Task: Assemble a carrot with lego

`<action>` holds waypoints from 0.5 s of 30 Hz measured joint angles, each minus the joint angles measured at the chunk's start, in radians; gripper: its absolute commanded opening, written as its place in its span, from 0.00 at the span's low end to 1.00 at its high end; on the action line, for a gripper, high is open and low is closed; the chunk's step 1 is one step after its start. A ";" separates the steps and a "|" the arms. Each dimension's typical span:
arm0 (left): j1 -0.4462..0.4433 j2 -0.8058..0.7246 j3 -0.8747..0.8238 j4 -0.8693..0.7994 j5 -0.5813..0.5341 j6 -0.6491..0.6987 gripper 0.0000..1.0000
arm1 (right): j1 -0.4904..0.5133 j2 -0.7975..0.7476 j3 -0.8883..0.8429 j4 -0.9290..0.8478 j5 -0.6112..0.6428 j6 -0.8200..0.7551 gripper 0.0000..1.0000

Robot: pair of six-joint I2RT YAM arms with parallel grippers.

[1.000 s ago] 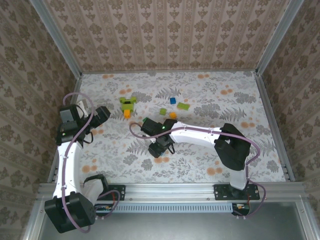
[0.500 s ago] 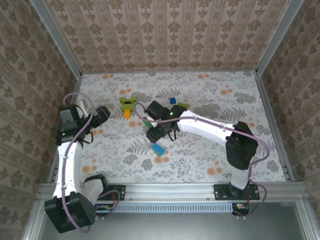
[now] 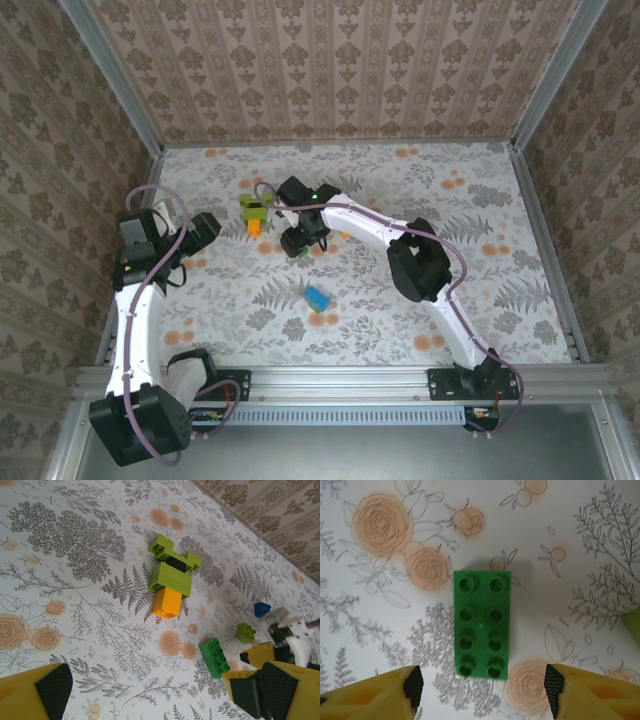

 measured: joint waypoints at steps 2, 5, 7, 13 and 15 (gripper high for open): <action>0.000 0.000 0.000 0.000 0.000 0.000 1.00 | -0.008 0.022 0.032 -0.010 -0.012 -0.003 0.68; 0.000 0.000 0.000 0.000 0.000 0.000 1.00 | -0.014 0.050 0.069 -0.013 -0.028 -0.003 0.67; 0.000 0.000 0.000 0.000 0.000 0.000 1.00 | -0.014 0.064 0.080 -0.014 -0.042 -0.003 0.67; 0.000 0.000 0.000 0.000 0.000 0.000 1.00 | -0.014 0.090 0.085 -0.016 -0.066 -0.003 0.65; 0.000 0.000 0.000 0.000 0.000 0.000 1.00 | -0.013 0.097 0.085 -0.016 -0.070 -0.003 0.64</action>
